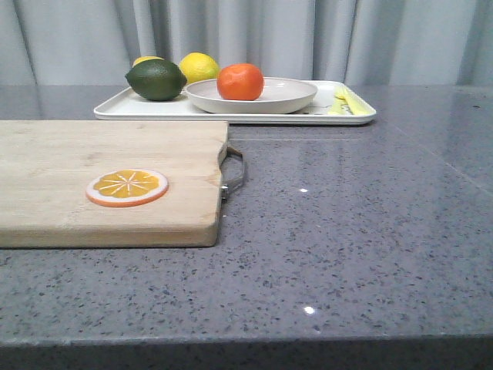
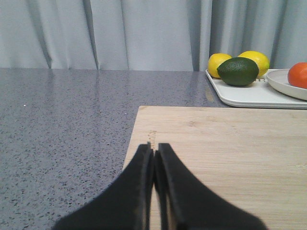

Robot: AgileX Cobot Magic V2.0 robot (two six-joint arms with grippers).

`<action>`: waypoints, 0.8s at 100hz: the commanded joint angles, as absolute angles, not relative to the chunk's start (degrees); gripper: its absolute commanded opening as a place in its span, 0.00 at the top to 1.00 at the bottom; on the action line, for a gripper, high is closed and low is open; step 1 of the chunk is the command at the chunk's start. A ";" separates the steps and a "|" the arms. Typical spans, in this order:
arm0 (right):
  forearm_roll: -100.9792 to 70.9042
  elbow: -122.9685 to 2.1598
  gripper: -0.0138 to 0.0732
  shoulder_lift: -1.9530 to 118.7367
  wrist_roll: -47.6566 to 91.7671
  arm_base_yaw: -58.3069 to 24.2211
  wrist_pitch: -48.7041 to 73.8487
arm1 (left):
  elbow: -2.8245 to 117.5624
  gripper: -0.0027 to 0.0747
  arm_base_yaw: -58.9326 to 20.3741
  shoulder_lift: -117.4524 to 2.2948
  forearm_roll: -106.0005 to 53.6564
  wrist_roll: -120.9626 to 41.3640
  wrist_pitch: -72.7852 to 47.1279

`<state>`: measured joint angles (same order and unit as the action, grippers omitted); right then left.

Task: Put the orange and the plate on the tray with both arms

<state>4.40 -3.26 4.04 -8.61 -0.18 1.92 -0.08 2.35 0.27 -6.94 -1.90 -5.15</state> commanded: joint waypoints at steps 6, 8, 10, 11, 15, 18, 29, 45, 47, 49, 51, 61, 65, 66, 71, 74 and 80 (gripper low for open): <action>5.27 -1.66 0.92 1.47 -8.79 0.18 -4.88 | -0.54 0.99 2.28 2.20 -7.01 -1.44 -1.16; 5.27 -1.30 0.92 0.92 -8.79 0.18 -5.26 | -0.54 0.99 2.28 2.20 -7.01 -1.44 -1.16; 5.27 -0.77 0.92 0.39 -8.79 0.18 -5.62 | -0.54 0.99 2.28 2.20 -7.01 -1.44 -1.16; 5.27 -0.41 0.92 0.20 -8.79 0.18 -5.75 | -0.54 0.99 2.28 2.20 -7.01 -1.44 -1.16; 5.27 0.45 0.92 -0.93 -8.79 0.18 -6.37 | -0.54 0.99 2.28 2.20 -7.01 -1.44 -1.16; 5.27 0.37 0.92 -1.43 -8.79 0.18 -5.19 | -0.54 0.99 2.28 2.20 -7.01 -1.44 -1.16; 5.27 0.37 0.92 -1.31 -8.79 0.18 -4.97 | -0.54 0.99 2.28 2.20 -7.01 -1.44 -1.16; 5.27 0.37 0.92 -1.31 -8.79 0.18 -4.97 | -0.54 0.99 2.28 2.20 -7.01 -1.44 -1.16; 5.27 0.37 0.92 -1.31 -8.79 0.18 -4.97 | -0.54 0.99 2.28 2.20 -7.01 -1.44 -1.16; 5.27 0.37 0.92 -1.31 -8.79 0.18 -4.97 | -0.54 0.99 2.28 2.20 -7.01 -1.44 -1.16; 5.27 0.37 0.92 -1.31 -8.79 0.18 -4.97 | -0.54 0.99 2.28 2.20 -7.01 -1.44 -1.16; 5.27 0.37 0.92 -1.31 -8.79 0.18 -4.97 | -0.54 0.99 2.28 2.20 -7.01 -1.44 -1.16; 5.27 0.37 0.92 -1.31 -8.79 0.18 -4.97 | -0.54 0.99 2.28 2.20 -7.01 -1.44 -1.16; 5.27 0.37 0.92 -1.31 -8.79 0.18 -4.97 | -0.54 0.99 2.28 2.20 -7.01 -1.44 -1.16; 5.27 0.37 0.92 -1.31 -8.79 0.18 -4.97 | -0.54 0.99 2.28 2.20 -7.01 -1.44 -1.16; 5.27 0.37 0.92 -1.31 -8.79 0.18 -4.97 | -0.54 0.99 2.28 2.20 -7.01 -1.44 -1.16; 5.27 0.37 0.92 -1.31 -8.79 0.18 -4.97 | -0.54 0.99 2.28 2.20 -7.01 -1.44 -1.16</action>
<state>4.40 1.62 -0.53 -8.69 -0.18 -0.45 -0.08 2.35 0.27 -6.94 -1.90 -5.25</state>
